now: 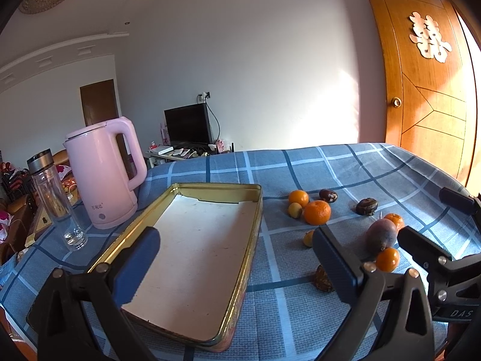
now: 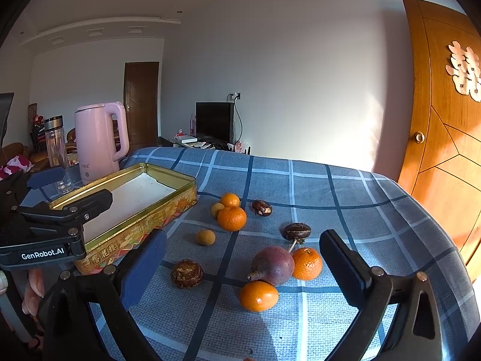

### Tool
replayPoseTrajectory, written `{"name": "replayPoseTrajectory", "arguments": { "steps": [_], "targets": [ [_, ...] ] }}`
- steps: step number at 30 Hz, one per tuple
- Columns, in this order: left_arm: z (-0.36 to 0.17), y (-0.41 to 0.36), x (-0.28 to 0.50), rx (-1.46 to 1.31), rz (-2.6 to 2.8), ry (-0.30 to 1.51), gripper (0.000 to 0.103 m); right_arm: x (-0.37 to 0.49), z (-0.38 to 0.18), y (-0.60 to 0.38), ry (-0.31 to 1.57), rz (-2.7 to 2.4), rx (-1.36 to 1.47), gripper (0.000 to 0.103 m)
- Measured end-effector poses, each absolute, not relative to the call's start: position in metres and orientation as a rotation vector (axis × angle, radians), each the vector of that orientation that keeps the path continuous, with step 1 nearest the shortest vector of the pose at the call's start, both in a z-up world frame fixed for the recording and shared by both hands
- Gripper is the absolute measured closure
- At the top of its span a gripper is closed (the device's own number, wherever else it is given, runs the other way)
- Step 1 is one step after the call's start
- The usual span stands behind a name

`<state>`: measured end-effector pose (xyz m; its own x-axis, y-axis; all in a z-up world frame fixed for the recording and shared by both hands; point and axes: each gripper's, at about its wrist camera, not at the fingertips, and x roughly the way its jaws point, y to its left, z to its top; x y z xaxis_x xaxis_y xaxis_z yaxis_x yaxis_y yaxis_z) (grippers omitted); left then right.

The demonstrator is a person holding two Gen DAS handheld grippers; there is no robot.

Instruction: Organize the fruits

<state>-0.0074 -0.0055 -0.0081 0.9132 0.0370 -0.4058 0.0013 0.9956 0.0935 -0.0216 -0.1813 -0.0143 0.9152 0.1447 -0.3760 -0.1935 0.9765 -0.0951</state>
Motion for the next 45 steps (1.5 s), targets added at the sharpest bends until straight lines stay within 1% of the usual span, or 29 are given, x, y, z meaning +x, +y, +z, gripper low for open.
{"name": "replayPoseTrajectory", "arguments": {
  "steps": [19,28,42,44,45],
  "targets": [
    [-0.009,-0.006,-0.007,0.095,0.019,0.421,0.000,-0.021,-0.016,-0.180,0.385,0.178,-0.133,0.001],
    [-0.018,-0.014,-0.003,0.110,0.010,0.437,0.000,-0.017,-0.021,-0.183,0.397,0.166,-0.129,0.001],
    [-0.047,-0.034,0.021,0.152,-0.025,0.517,0.000,0.008,-0.051,-0.201,0.513,0.098,-0.102,0.001],
    [-0.051,-0.036,0.023,0.158,-0.035,0.524,0.000,0.012,-0.056,-0.202,0.543,0.106,-0.098,0.003],
    [-0.052,-0.037,0.024,0.161,-0.031,0.528,0.000,0.013,-0.058,-0.202,0.556,0.113,-0.095,0.007]
  ]
}}
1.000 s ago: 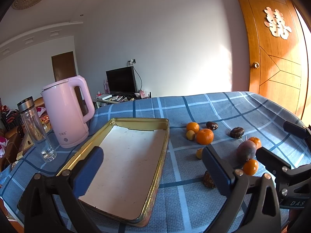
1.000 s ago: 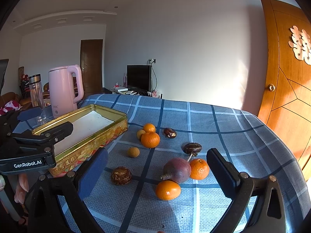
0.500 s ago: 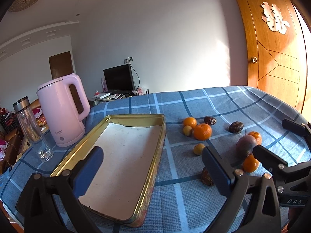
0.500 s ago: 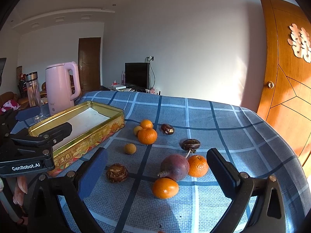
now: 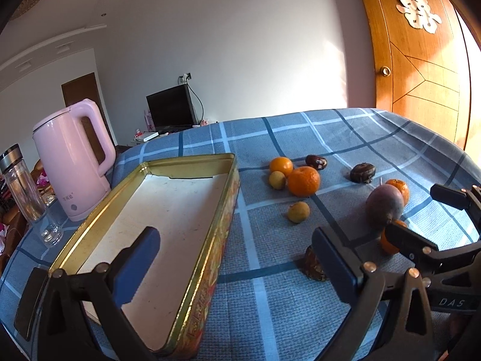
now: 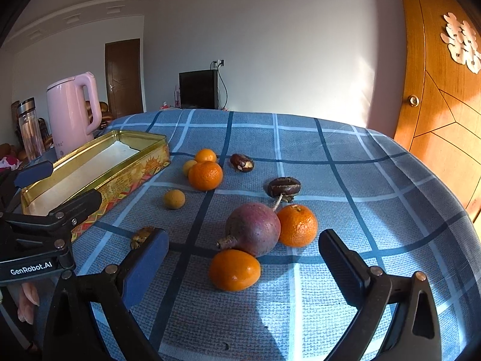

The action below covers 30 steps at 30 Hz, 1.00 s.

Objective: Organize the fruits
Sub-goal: 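Grasp the large orange with the right tool while the left tool grasps the brown round fruit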

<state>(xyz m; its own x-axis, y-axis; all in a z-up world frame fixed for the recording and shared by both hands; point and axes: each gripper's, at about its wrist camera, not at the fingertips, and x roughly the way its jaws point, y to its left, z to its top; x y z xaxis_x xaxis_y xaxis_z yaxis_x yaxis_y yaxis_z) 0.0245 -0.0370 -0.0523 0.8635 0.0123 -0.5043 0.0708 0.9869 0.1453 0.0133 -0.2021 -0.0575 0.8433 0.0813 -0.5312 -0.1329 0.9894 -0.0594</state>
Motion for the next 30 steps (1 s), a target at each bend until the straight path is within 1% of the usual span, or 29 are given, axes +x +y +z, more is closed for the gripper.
{"name": "replayPoseTrajectory", "arguments": {
  "steps": [1,5,7,9,11,15,17,22,27,30],
  "targets": [
    [-0.054,-0.036,0.026,0.158,-0.029,0.534,0.000,0.014,-0.058,-0.202,0.564,0.119,-0.091,0.011],
    [-0.057,-0.034,0.030,0.148,-0.032,0.550,0.000,0.022,-0.065,-0.202,0.624,0.136,-0.087,0.019],
    [-0.057,-0.037,0.031,0.152,-0.042,0.555,0.000,0.025,-0.069,-0.203,0.656,0.147,-0.076,0.027],
    [-0.059,-0.040,0.032,0.154,-0.054,0.563,0.001,0.030,-0.073,-0.204,0.696,0.150,-0.071,0.033],
    [-0.059,-0.045,0.031,0.162,-0.070,0.563,0.004,0.035,-0.078,-0.205,0.735,0.159,-0.064,0.037],
    [-0.060,-0.056,0.032,0.185,-0.106,0.572,0.012,0.039,-0.090,-0.202,0.814,0.200,-0.076,0.056],
    [-0.062,-0.062,0.036,0.191,-0.133,0.591,0.019,0.037,-0.090,-0.203,0.809,0.215,-0.070,0.056],
    [-0.066,-0.068,0.044,0.179,-0.183,0.630,0.020,0.033,-0.087,-0.209,0.782,0.246,-0.029,0.057],
    [-0.073,-0.072,0.051,0.167,-0.228,0.693,0.020,0.019,-0.078,-0.217,0.676,0.229,0.018,0.057],
    [-0.077,-0.076,0.057,0.171,-0.253,0.725,0.022,0.011,-0.074,-0.218,0.625,0.206,0.025,0.057]
  ]
}}
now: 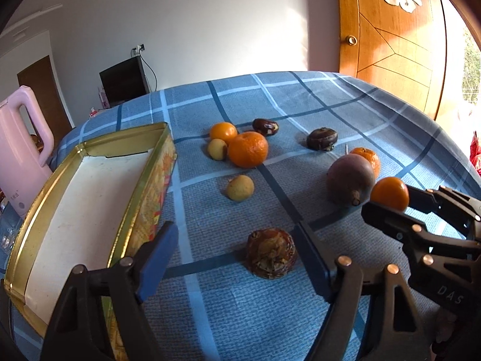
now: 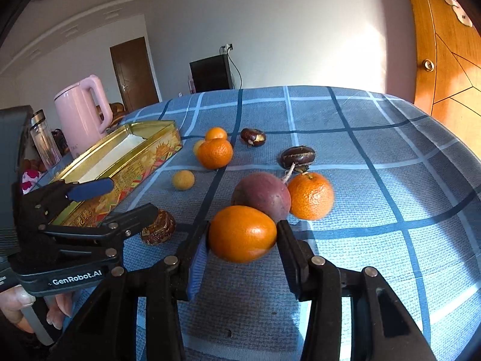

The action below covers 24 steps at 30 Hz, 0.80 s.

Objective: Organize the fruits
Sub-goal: 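Grasp the large orange with the right tool while the left tool grasps the brown round fruit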

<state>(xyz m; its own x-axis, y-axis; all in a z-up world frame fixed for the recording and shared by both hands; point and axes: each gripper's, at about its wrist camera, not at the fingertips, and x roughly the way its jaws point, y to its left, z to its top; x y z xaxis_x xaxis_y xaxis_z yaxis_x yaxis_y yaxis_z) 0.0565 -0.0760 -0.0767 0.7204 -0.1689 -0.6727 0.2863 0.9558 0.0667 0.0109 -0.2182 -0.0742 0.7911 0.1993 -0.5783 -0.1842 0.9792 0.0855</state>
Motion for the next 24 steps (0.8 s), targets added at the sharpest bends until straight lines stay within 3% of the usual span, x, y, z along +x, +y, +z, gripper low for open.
{"name": "replayPoseTrajectory", "arguments": {
  "steps": [9,11,13,16,24],
  "targets": [
    [-0.096,-0.084,0.077,0.160,-0.306,0.874,0.027,0.012,-0.071,-0.220,0.611,0.201,0.025,0.057],
    [-0.099,-0.080,0.081,0.124,-0.319,0.897,0.038,0.012,-0.072,-0.219,0.617,0.203,0.016,0.057],
    [-0.098,-0.078,0.080,0.115,-0.318,0.894,0.042,0.011,-0.072,-0.217,0.616,0.204,0.007,0.057],
    [-0.097,-0.077,0.078,0.105,-0.326,0.886,0.060,0.011,-0.073,-0.215,0.617,0.202,-0.006,0.057],
    [-0.091,-0.069,0.074,0.082,-0.321,0.841,0.061,0.005,-0.072,-0.212,0.583,0.208,-0.032,0.057]
  ]
}}
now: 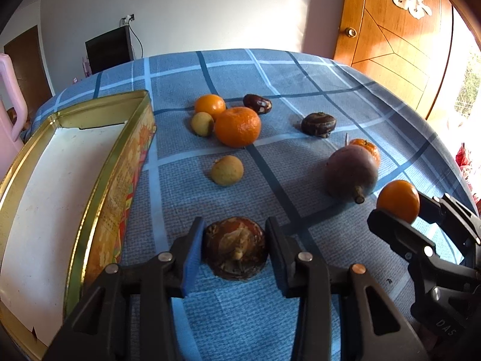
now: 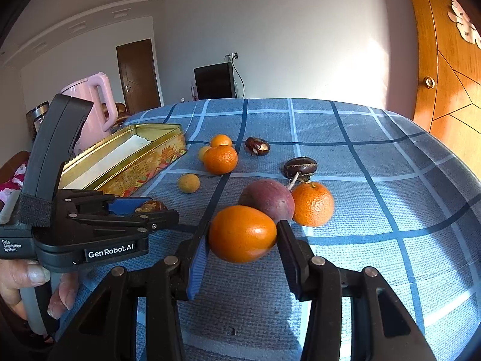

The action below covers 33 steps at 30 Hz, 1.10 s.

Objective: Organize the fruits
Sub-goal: 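Grasp the large orange with the right tool while the left tool grasps the brown round fruit, then lift and carry the orange and brown fruit over the gold tin tray with both tools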

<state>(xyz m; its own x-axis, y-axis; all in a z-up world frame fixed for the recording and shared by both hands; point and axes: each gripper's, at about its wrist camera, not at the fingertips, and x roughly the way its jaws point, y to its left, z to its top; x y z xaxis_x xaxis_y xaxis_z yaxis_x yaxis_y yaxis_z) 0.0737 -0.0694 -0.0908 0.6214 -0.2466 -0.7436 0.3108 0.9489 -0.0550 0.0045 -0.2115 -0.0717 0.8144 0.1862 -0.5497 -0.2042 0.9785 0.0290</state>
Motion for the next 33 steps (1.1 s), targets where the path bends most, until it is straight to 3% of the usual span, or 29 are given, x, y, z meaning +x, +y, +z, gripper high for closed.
{"name": "replayPoseTrajectory", "arguments": {
  "steps": [33],
  "targets": [
    [-0.057,-0.059,0.037,0.103,-0.216,0.562,0.061,-0.019,-0.064,-0.201,0.449,0.225,-0.097,0.057]
  ]
}}
